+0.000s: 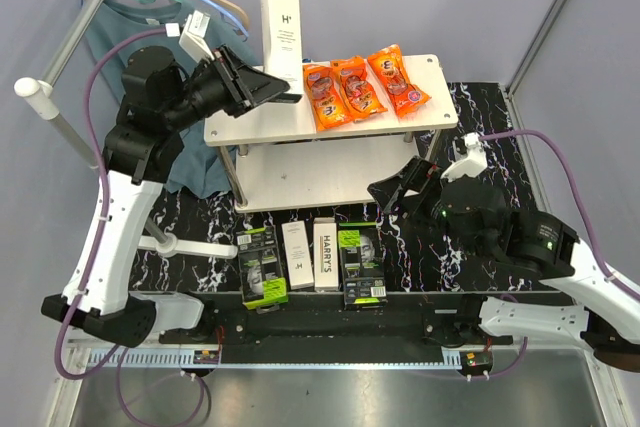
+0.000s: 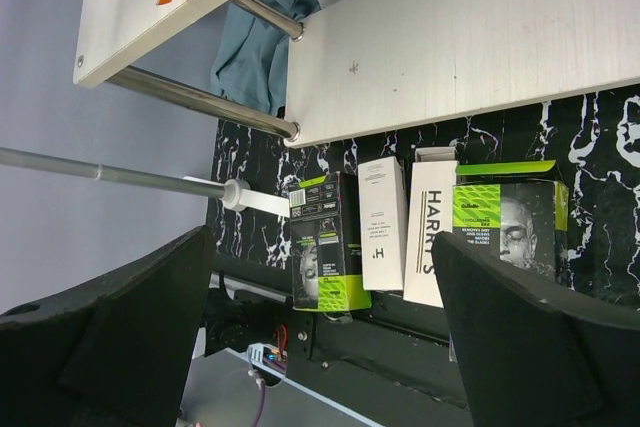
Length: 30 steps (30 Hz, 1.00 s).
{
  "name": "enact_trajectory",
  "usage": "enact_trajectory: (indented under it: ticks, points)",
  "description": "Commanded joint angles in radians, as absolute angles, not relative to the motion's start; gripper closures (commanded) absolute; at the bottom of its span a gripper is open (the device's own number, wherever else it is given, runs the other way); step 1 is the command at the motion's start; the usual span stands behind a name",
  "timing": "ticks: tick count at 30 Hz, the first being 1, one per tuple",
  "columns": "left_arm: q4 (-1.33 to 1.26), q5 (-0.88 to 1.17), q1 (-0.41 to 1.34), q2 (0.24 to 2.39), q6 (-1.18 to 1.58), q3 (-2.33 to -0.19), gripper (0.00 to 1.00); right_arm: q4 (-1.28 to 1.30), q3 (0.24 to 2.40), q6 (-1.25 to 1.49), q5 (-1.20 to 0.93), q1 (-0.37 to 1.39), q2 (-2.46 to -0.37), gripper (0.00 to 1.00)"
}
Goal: Place and organize the shaving razors onto the shelf
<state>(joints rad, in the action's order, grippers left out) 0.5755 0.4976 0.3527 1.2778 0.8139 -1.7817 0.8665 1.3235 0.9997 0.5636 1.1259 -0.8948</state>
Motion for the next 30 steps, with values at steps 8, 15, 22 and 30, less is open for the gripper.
enact_trajectory:
  ticks: [8,15,22,30]
  points:
    - [0.474,0.626,0.259,1.318,0.91,-1.614,0.94,0.844,1.296,1.005,0.578,1.135,-0.845,0.0]
    - [0.491,0.627,0.253,1.365,0.923,-1.591,0.93,0.842,1.282,1.011,0.572,1.134,-0.841,0.0]
    - [0.491,0.675,0.253,1.416,0.951,-1.577,0.91,0.841,1.272,1.017,0.578,1.134,-0.822,0.0]
    - [0.472,0.693,0.259,1.443,0.974,-1.578,0.88,0.841,1.266,1.022,0.58,1.134,-0.819,0.0]
